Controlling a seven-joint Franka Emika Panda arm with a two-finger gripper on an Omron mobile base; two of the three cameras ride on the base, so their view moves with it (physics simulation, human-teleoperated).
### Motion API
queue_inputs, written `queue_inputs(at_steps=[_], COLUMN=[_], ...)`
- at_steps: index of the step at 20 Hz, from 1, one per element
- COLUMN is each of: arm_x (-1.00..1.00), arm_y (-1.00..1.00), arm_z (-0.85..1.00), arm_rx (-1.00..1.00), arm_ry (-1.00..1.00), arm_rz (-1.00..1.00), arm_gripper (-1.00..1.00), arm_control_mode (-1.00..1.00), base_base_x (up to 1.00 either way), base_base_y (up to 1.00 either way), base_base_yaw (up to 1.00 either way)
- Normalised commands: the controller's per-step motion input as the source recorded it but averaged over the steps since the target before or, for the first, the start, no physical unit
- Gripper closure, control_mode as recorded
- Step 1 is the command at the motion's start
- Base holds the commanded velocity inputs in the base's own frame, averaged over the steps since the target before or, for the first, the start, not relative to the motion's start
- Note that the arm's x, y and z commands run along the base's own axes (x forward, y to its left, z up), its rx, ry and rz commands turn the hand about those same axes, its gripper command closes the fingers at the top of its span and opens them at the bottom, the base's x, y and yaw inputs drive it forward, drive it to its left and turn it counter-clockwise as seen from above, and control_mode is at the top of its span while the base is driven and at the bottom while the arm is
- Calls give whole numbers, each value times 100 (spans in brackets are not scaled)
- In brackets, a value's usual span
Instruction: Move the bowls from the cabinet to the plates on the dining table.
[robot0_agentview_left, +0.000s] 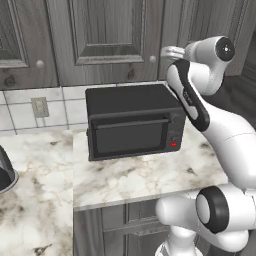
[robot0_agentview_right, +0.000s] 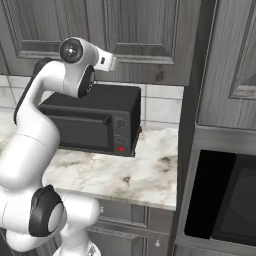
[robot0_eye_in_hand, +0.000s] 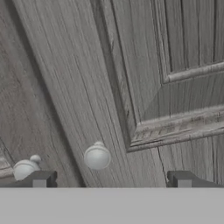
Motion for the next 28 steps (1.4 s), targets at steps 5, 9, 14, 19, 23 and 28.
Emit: queue_inputs(at_steps=[5, 9, 14, 19, 23, 28], arm_x=[16, 34, 36, 36, 38, 33], arm_y=[5, 0, 0, 0, 0, 0], arm_z=[-14, 0, -1, -6, -8, -8], arm_rx=[0, 0, 0, 0, 0, 0], arm_ry=[0, 0, 0, 0, 0, 0], arm_rz=[0, 0, 0, 0, 0, 0], arm_gripper=[-100, -100, -100, -100, -100, -100], arm_control_mode=[-100, -100, -100, -100, -100, -100], base_base_x=[0, 0, 0, 0, 0, 0], base_base_y=[0, 0, 0, 0, 0, 0], base_base_yaw=[0, 0, 0, 0, 0, 0])
